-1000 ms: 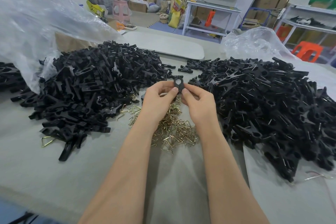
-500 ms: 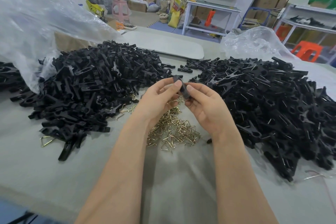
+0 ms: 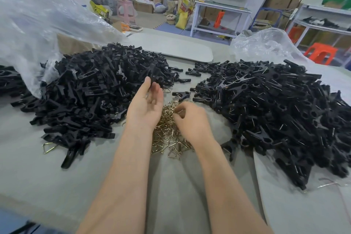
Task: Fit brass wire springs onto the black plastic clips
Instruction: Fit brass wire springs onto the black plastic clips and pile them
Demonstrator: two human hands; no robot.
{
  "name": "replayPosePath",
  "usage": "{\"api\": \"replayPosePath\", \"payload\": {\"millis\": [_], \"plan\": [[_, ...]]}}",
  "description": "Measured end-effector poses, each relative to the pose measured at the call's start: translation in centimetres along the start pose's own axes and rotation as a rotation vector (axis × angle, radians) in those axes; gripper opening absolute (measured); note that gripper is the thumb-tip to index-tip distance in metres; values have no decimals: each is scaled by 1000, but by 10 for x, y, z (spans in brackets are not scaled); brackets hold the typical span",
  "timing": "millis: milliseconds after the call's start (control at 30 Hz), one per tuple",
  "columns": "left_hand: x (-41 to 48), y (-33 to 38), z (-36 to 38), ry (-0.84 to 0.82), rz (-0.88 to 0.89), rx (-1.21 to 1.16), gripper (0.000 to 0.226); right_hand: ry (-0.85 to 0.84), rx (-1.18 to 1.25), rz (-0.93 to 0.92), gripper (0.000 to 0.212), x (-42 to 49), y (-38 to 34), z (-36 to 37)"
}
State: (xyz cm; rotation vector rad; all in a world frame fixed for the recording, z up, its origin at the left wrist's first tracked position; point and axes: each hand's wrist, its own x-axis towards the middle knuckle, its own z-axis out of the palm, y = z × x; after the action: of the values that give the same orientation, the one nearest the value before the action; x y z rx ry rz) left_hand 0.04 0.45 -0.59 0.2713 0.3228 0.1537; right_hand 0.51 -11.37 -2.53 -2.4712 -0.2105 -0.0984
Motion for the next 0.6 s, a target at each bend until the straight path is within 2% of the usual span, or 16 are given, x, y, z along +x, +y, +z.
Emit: {"api": "replayPosePath", "payload": {"millis": [100,233,367,500,600], "plan": [[1,0,-1,47,-16,0,17,54,175,34,16,3,6,-7],[1,1,1,17,-48,-79,13,125,454,62,23,4,10,-17],[-2,-1,4,-44,-79,-42,14,66,639,84,20,4,12,-20],[-2,-1,3,-68,-82,-66,22,-35,747,71,30,4,11,-21],[-2,-1,4,-69,-87,-61,17,-146,681,50,32,3,13,-21]]}}
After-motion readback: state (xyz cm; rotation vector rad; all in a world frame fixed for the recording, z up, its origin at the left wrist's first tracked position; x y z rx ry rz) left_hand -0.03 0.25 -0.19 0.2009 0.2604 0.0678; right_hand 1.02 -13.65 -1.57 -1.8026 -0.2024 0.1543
